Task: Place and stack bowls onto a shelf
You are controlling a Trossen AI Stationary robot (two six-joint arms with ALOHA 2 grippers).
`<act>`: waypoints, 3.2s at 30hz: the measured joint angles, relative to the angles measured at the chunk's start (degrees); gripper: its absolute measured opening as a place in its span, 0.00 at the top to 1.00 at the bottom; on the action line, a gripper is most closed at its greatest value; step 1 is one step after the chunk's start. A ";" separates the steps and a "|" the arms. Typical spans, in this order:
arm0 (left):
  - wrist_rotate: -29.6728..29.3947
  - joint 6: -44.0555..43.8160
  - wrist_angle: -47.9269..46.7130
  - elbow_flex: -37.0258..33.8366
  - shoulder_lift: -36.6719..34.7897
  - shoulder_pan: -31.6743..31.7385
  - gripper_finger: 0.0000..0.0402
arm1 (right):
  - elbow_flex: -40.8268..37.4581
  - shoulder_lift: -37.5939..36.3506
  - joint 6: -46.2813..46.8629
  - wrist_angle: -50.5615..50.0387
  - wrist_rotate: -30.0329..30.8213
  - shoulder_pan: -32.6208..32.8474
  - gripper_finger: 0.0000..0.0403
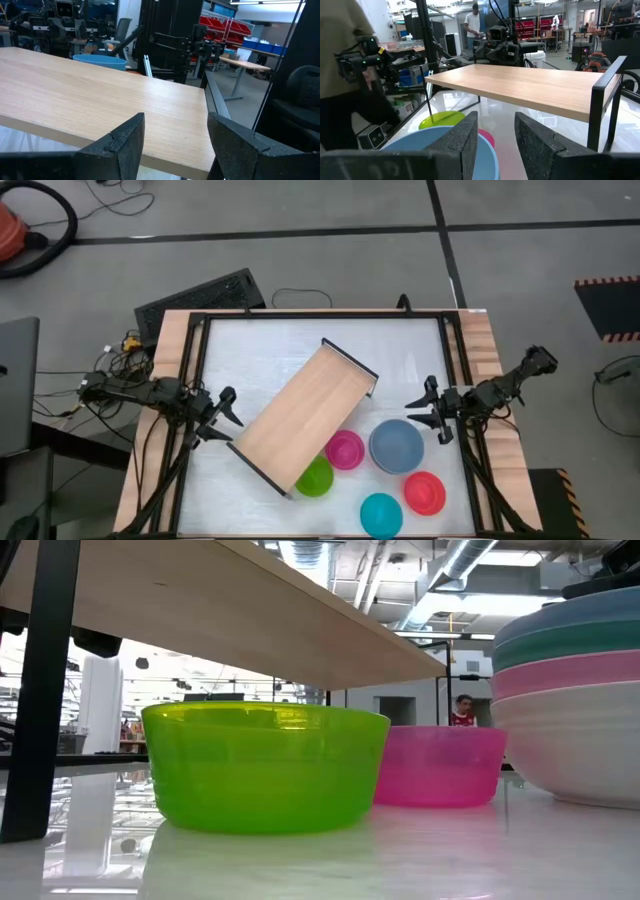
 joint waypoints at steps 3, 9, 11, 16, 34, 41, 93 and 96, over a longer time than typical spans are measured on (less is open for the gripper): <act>-2.95 5.75 -0.04 0.00 0.00 -0.01 0.49 | 0.01 0.01 0.00 0.00 0.01 -0.01 0.61; -8.62 4.20 0.39 0.00 0.00 0.00 0.49 | 0.02 0.00 0.00 -0.02 0.02 0.01 0.61; -9.24 -2.40 0.51 0.00 0.00 -0.02 0.49 | 0.02 0.02 0.00 0.00 0.02 0.01 0.61; -17.28 -16.81 0.85 0.00 0.00 -0.02 0.49 | 0.02 0.02 0.00 -0.02 0.00 0.00 0.61; -45.53 -29.91 0.60 0.00 0.05 0.00 0.49 | 0.02 0.02 -0.07 0.04 3.38 -0.10 0.61; -49.06 -32.86 0.75 -0.01 0.05 0.00 0.49 | 0.00 0.02 -0.02 0.95 3.28 -0.10 0.61; -23.72 4.44 -60.40 131.62 105.69 4.40 0.49 | 2.32 -0.07 7.68 10.07 21.62 -8.71 0.61; -19.83 10.16 -54.51 130.52 107.93 5.08 0.49 | 2.94 -0.02 2.36 10.20 28.48 -8.71 0.61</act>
